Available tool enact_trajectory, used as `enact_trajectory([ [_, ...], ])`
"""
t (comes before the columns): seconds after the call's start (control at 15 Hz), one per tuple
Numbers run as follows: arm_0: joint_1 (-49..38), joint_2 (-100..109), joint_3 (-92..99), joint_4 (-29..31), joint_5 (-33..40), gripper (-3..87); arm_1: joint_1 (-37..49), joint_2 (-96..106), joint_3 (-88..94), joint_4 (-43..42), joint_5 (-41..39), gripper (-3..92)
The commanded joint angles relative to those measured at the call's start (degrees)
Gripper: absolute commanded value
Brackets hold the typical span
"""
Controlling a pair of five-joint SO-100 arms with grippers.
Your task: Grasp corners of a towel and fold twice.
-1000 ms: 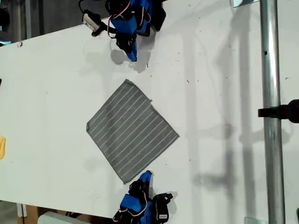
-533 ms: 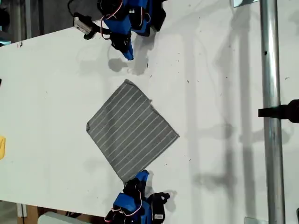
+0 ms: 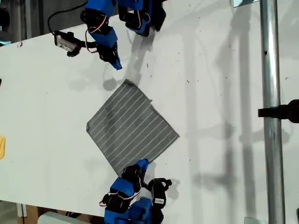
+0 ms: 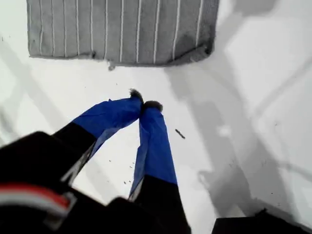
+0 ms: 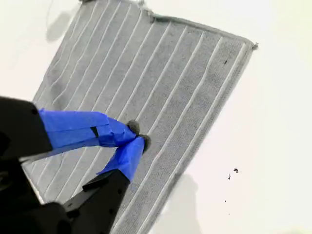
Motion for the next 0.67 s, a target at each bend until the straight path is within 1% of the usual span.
enact_trajectory([
  [0.0,1.7,-5.5,-10.7,0.9,0.2,-1.6,1.8,-9.1,-14.3,0.8,-5.7,-0.3],
  [0.07,2.1,-8.3,-14.6,1.8,0.4,-1.6,2.7,-12.2,-18.1,2.0,-7.6,-0.3],
  [0.2,2.9,-14.2,-22.9,4.5,1.9,-1.6,4.3,-19.2,-25.2,7.3,-11.3,-0.2],
  [0.33,3.3,-18.0,-27.2,5.2,3.3,-1.6,4.3,-24.9,-28.8,10.5,-13.4,26.7],
  [0.47,3.6,-19.3,-28.6,5.7,3.9,-1.6,3.5,-28.9,-29.4,11.7,-14.2,35.9],
  [0.6,3.6,-19.4,-28.9,6.3,3.8,-1.6,3.3,-30.6,-26.0,9.5,-13.9,37.8],
])
